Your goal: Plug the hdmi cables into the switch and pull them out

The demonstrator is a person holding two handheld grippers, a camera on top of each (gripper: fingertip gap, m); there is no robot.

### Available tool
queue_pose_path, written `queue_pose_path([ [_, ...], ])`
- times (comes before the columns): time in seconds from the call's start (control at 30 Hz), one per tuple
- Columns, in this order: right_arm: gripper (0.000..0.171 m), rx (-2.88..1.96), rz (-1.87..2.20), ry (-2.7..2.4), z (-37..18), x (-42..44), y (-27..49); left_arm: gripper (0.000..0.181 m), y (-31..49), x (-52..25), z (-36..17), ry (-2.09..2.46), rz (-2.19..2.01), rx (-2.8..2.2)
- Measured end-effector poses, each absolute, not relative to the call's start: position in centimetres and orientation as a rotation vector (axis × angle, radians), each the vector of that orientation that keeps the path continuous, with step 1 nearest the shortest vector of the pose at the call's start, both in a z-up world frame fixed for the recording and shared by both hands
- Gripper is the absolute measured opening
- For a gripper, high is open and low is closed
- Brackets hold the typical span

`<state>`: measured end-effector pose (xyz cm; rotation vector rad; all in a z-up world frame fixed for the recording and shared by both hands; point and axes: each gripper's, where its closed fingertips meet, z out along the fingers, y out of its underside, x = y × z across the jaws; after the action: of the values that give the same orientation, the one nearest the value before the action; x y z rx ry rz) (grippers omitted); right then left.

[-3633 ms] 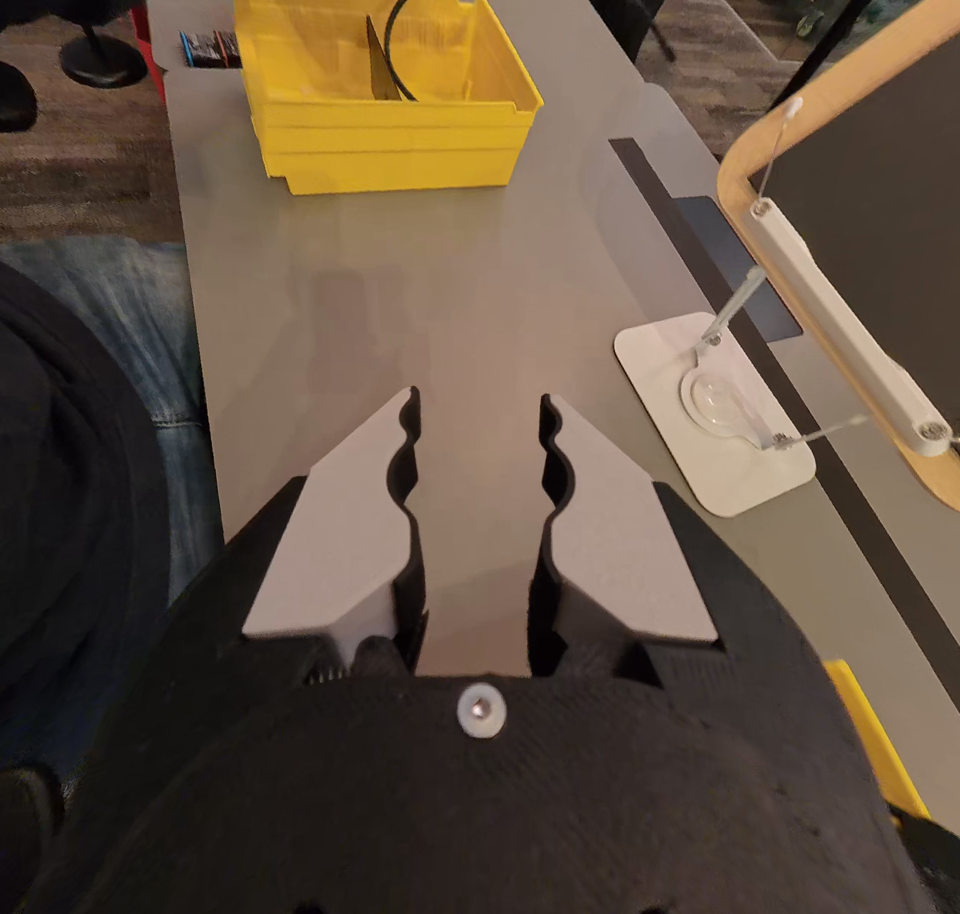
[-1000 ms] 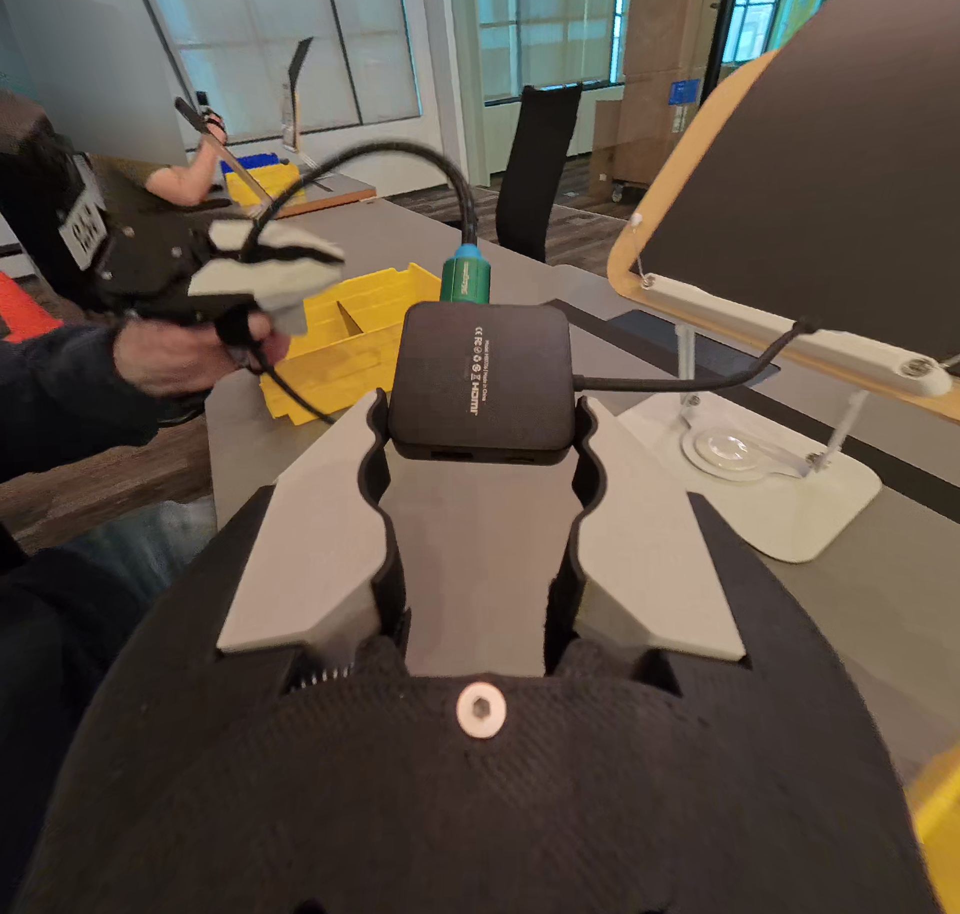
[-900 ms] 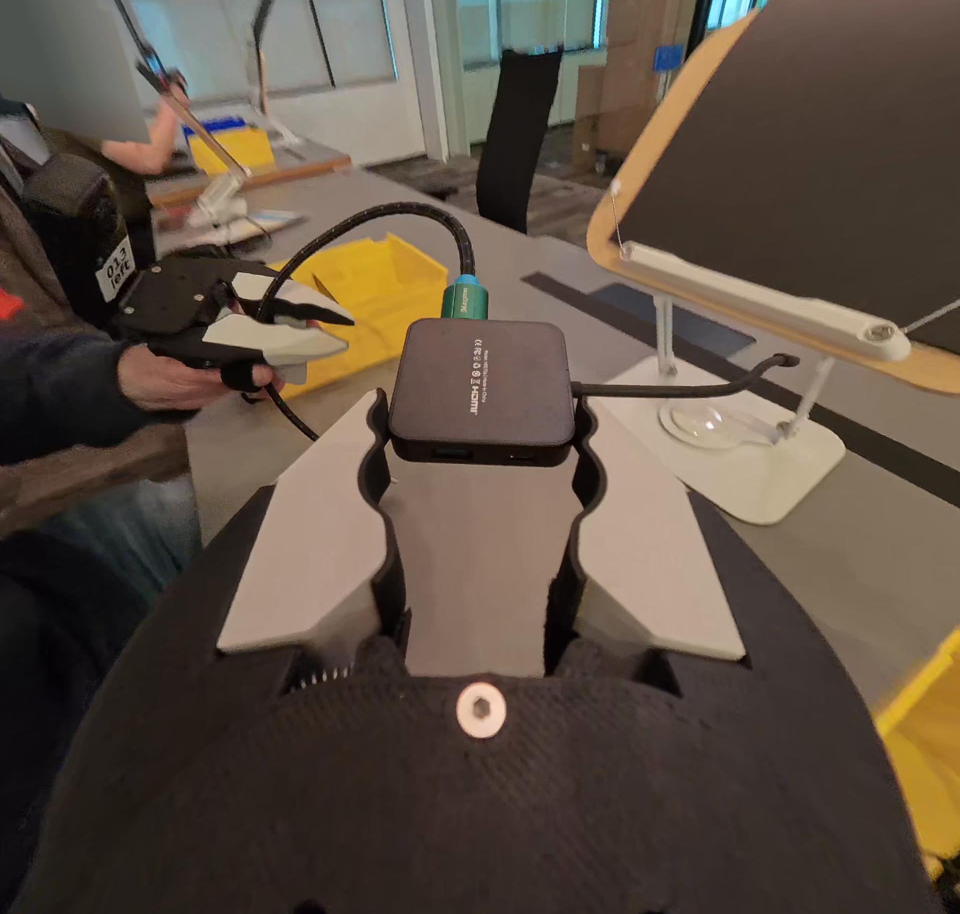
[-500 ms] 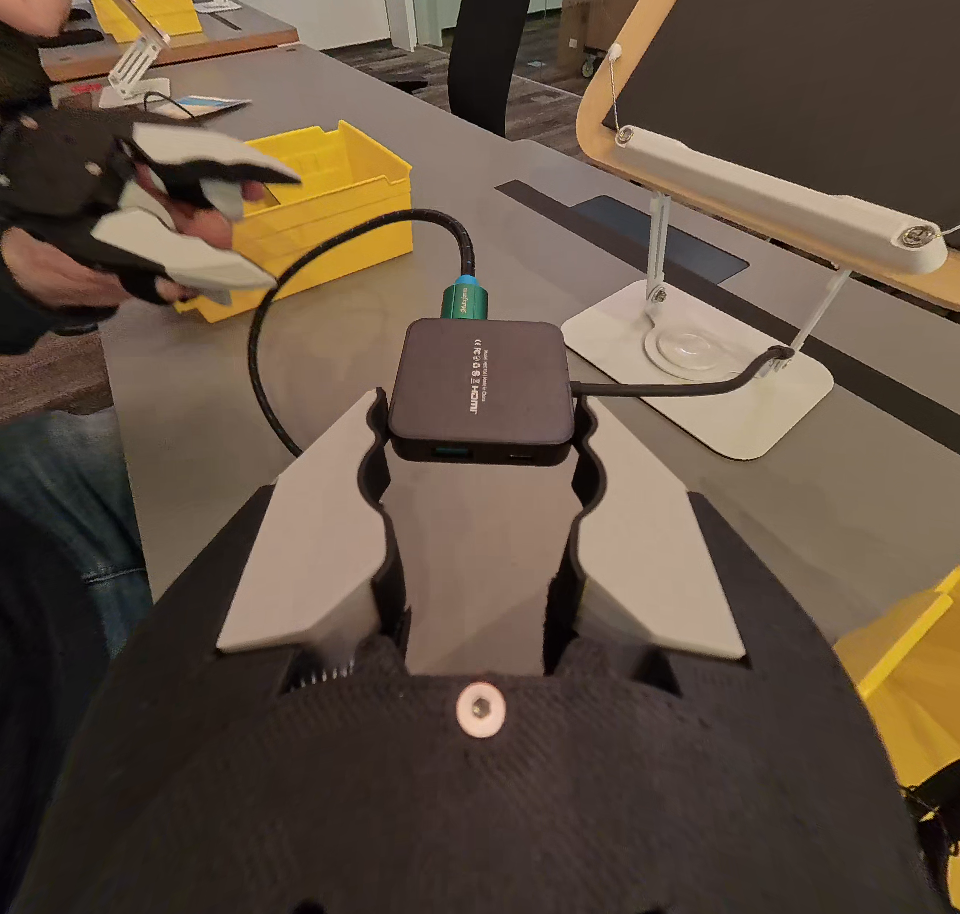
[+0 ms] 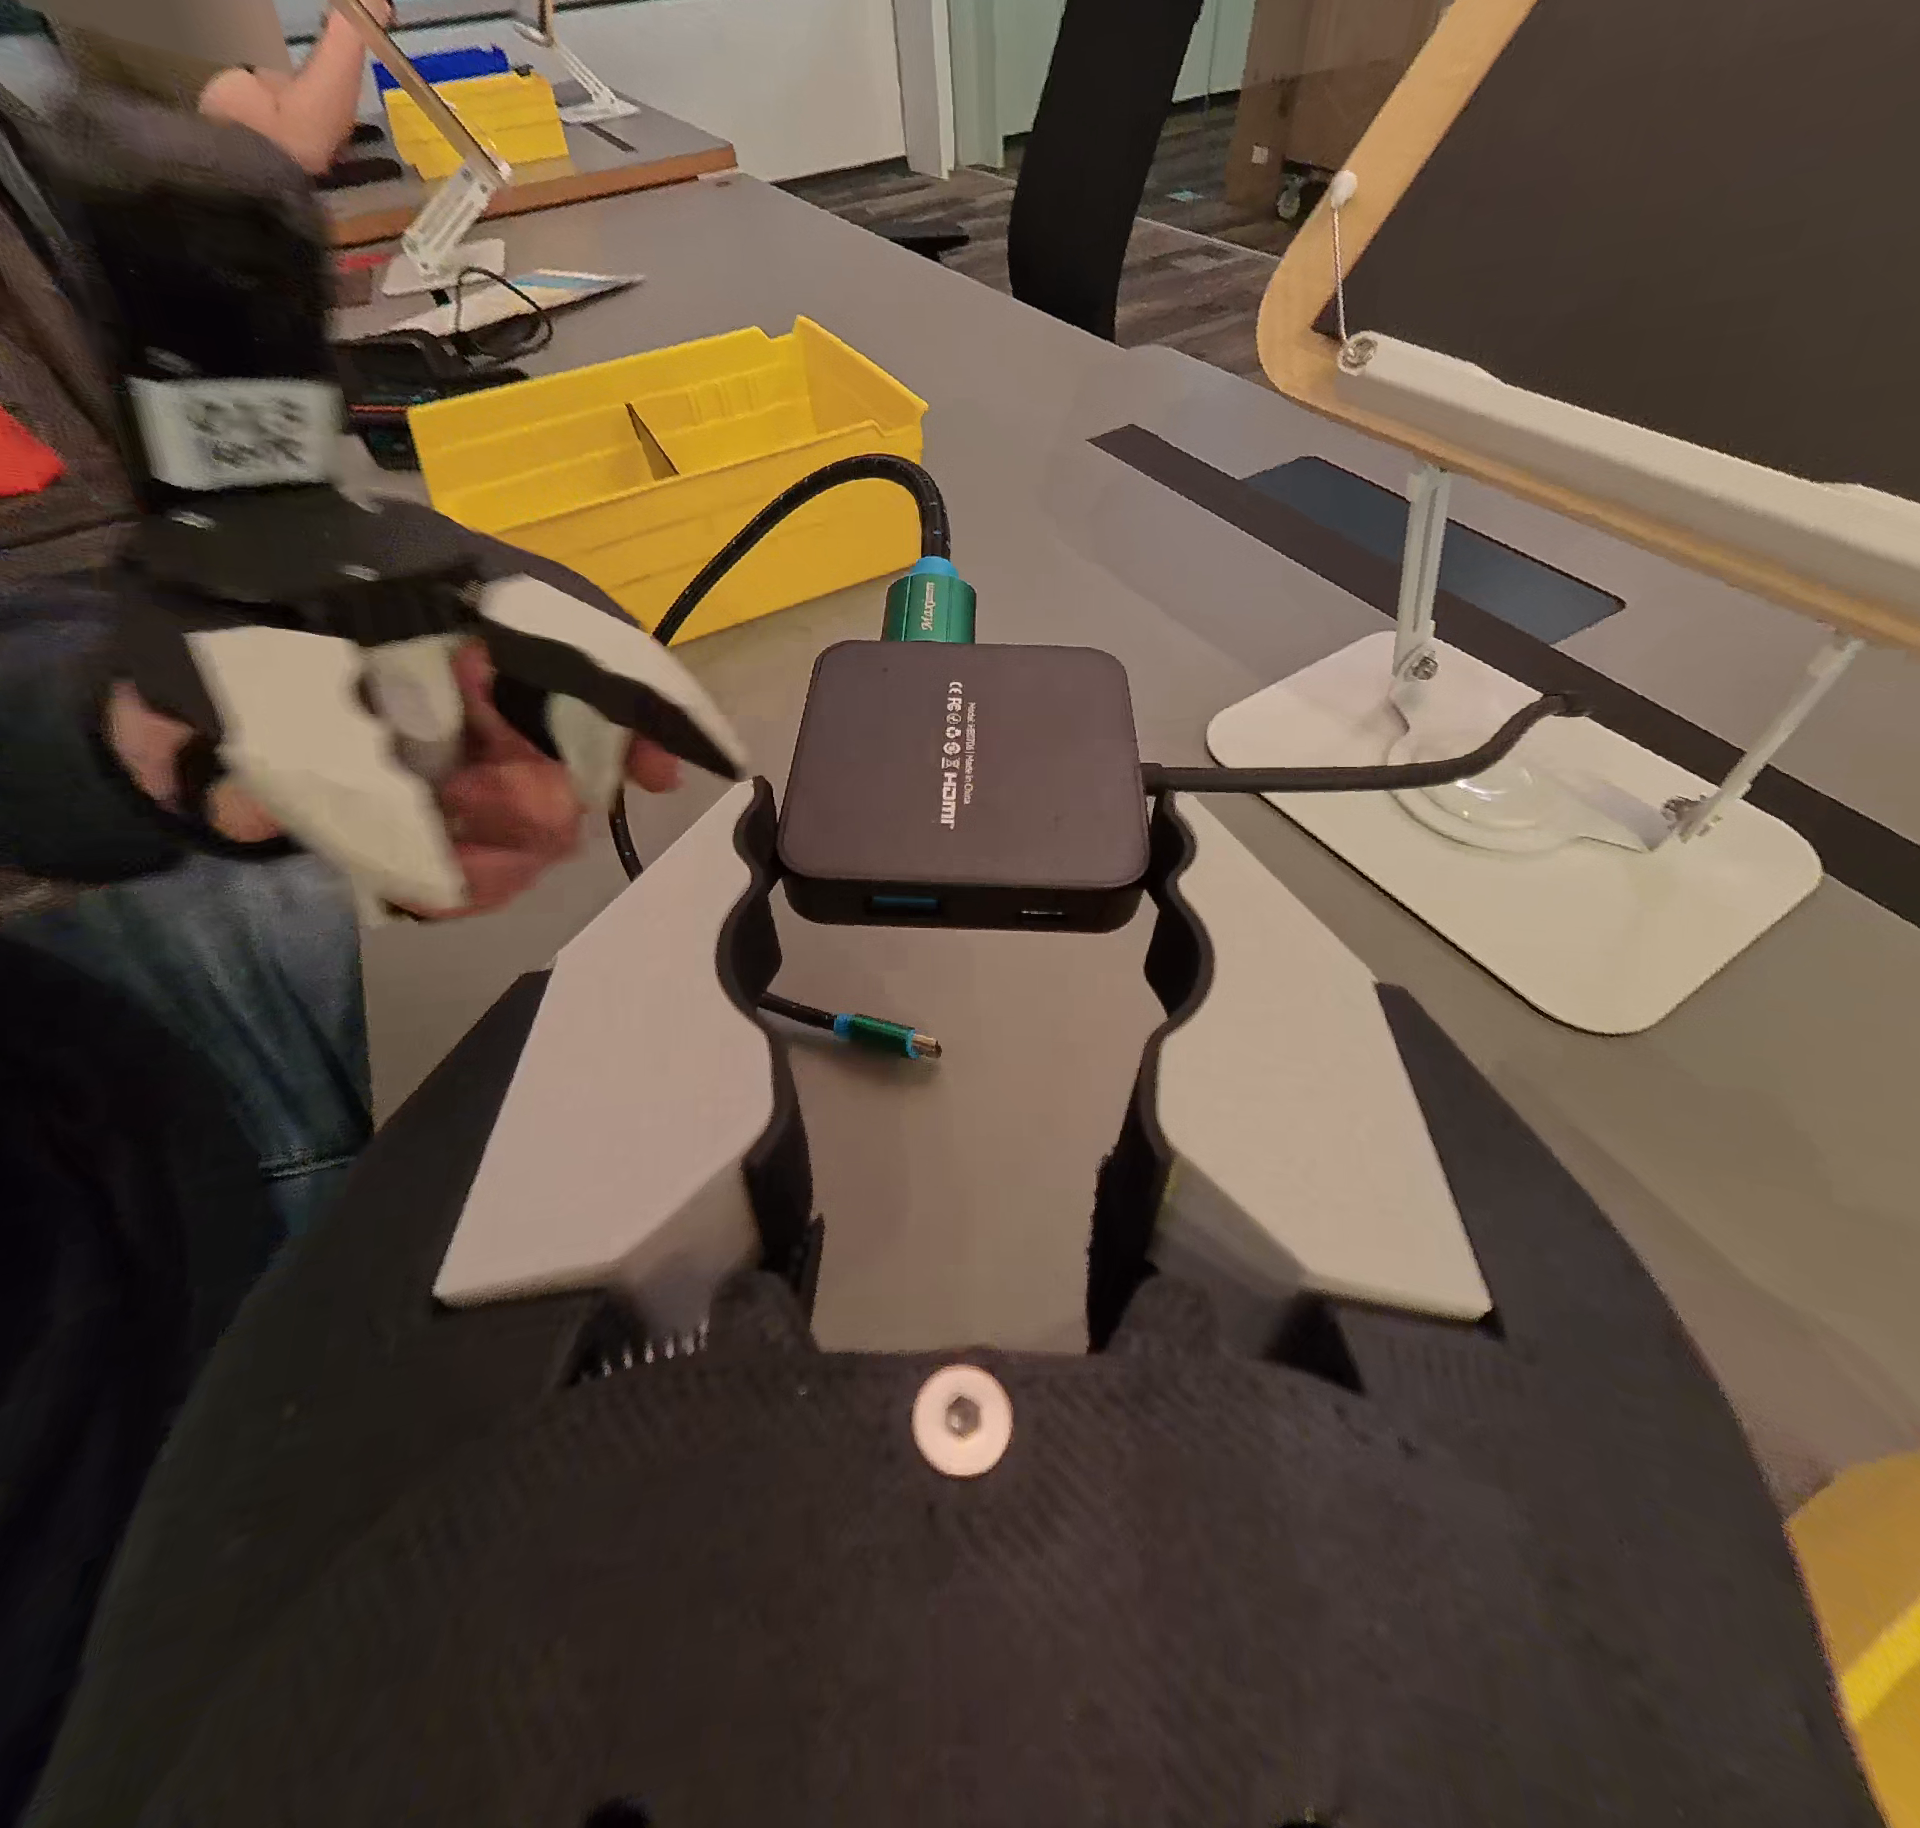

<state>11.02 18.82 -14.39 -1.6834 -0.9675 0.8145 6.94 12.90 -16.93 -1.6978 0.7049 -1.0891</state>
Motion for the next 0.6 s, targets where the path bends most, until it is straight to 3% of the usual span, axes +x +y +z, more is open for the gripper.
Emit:
queue_pose_path([
  [0.13,0.070,-1.656,0.886,-0.957,-13.5,10.7,18.3,0.078,16.9,6.8,-15.7,0.291,-1.339,-1.582],
  [0.33,0.070,-1.659,0.983,-0.961,-13.5,10.5,17.5,0.083,18.8,6.7,-12.6,0.120,-1.524,-1.303],
  [0.6,0.070,-1.666,1.166,-1.008,-13.8,10.6,16.3,0.043,17.9,7.0,-10.6,0.373,-1.523,-1.138],
])
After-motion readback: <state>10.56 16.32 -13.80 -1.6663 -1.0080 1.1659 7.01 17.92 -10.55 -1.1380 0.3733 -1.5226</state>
